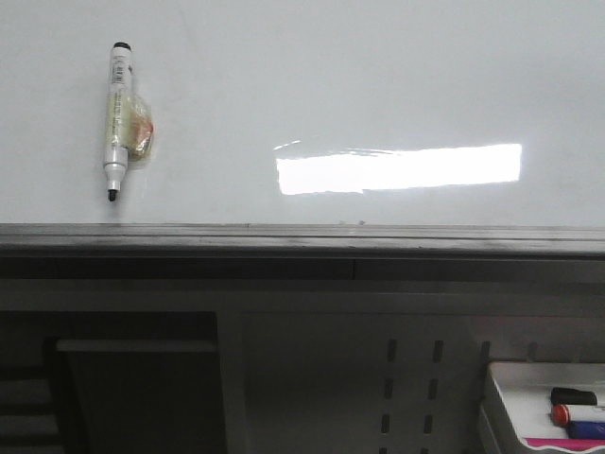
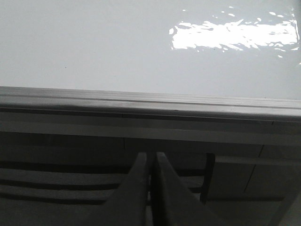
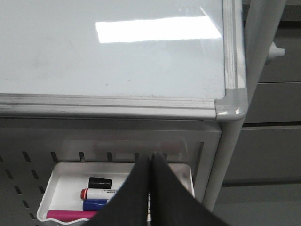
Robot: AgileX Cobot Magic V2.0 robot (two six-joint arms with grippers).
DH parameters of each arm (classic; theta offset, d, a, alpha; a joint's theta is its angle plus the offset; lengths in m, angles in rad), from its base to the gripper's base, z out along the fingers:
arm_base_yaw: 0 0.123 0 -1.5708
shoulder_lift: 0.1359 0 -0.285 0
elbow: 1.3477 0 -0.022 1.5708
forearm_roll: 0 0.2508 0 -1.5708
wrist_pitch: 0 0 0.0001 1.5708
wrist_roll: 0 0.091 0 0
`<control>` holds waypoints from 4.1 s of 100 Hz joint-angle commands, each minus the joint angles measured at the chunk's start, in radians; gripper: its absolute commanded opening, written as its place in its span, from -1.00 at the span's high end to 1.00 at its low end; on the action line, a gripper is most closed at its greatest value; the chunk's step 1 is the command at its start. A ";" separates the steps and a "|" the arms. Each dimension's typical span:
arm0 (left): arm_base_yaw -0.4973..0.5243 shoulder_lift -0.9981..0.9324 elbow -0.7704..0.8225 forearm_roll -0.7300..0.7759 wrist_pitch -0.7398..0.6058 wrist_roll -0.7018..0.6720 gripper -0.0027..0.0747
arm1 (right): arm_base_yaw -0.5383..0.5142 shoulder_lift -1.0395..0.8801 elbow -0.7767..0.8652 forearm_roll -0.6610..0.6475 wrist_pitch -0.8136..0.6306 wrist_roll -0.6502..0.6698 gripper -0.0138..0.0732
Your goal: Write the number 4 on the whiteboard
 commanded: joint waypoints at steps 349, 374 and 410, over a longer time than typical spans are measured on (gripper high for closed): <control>-0.464 1.160 -0.408 0.023 -0.802 -0.077 -0.24 | -0.005 0.470 -0.284 0.289 -0.156 -0.002 0.83; -0.495 1.245 -0.413 -0.001 -0.884 -0.141 -0.24 | -0.005 0.470 -0.284 0.289 -0.156 -0.002 0.83; -0.495 1.341 -0.449 -0.001 -0.959 -0.167 -0.23 | -0.005 0.470 -0.284 0.289 -0.160 -0.002 0.83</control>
